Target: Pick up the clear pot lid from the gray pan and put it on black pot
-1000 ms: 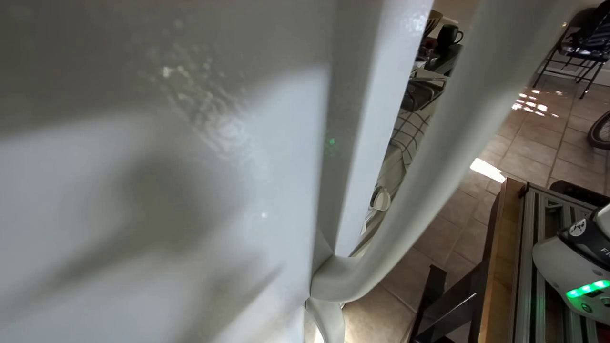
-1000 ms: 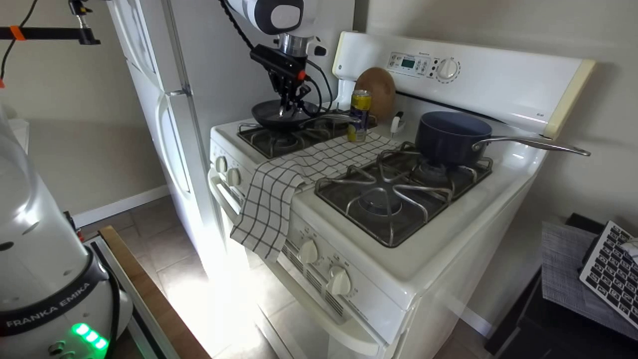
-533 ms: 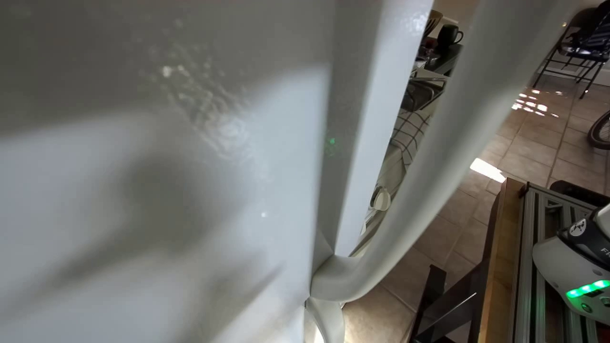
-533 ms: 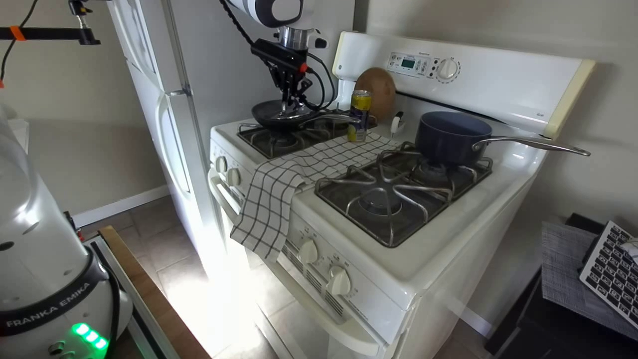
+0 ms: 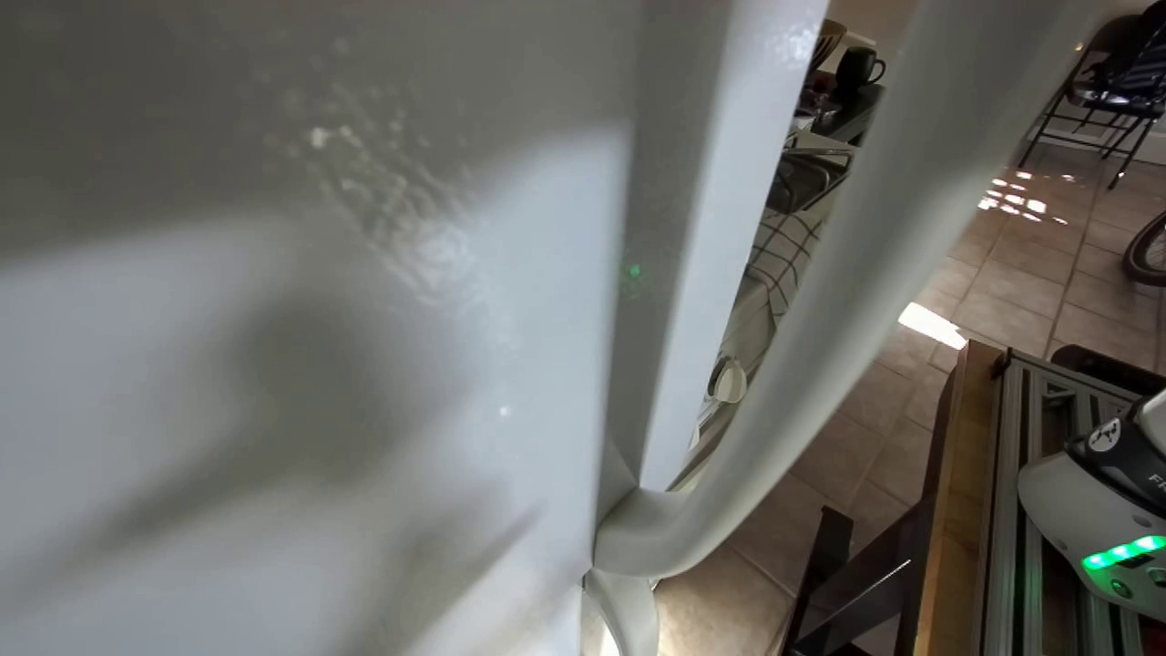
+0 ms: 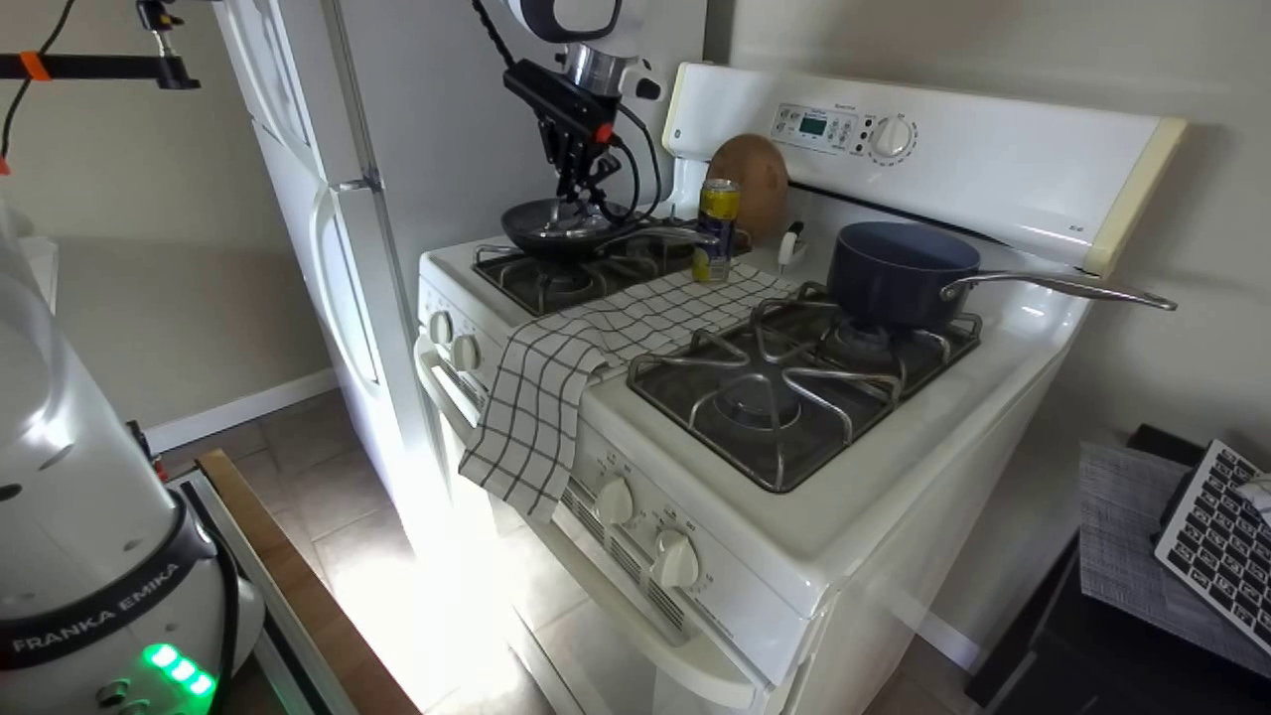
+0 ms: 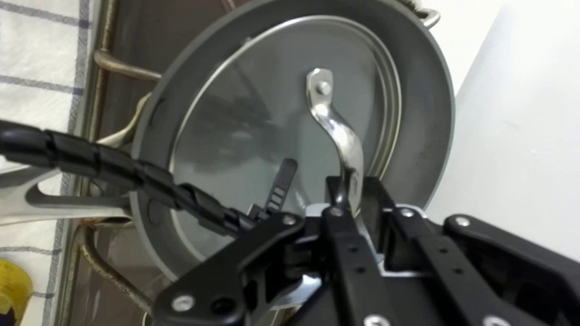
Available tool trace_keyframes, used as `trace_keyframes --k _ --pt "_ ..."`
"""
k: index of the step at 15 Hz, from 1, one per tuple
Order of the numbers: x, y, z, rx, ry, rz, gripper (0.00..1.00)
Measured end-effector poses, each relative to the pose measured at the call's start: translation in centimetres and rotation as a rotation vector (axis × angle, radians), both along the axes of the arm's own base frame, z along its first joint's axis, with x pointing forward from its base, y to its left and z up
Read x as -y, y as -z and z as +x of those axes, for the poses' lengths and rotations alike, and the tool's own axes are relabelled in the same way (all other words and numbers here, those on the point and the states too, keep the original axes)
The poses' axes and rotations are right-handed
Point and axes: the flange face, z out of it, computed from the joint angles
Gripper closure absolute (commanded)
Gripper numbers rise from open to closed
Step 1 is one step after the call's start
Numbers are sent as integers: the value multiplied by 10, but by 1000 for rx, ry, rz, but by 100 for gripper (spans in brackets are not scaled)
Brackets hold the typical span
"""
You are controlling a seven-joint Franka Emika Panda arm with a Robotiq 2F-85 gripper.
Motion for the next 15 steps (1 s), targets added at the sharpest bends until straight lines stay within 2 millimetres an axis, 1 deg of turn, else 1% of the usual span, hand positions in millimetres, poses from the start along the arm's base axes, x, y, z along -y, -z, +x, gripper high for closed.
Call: trace_keyframes --k 4,5,6,8,9,10,13,14,15 --pt "18 -9 1 5 71 65 96" --pt "21 -11 1 7 81 73 58" --pt "23 -12 0 -1 80 75 57" --pt "24 -13 -1 -12 66 63 43" --pt "22 -14 -2 -11 52 37 34" --pt "19 -15 -2 -10 34 -3 28" --pt "-3 -18 -2 -1 -15 -143 5" --pt "-11 -18 -3 -1 -27 -176 0" --pt "-18 -19 -3 1 -36 -205 0"
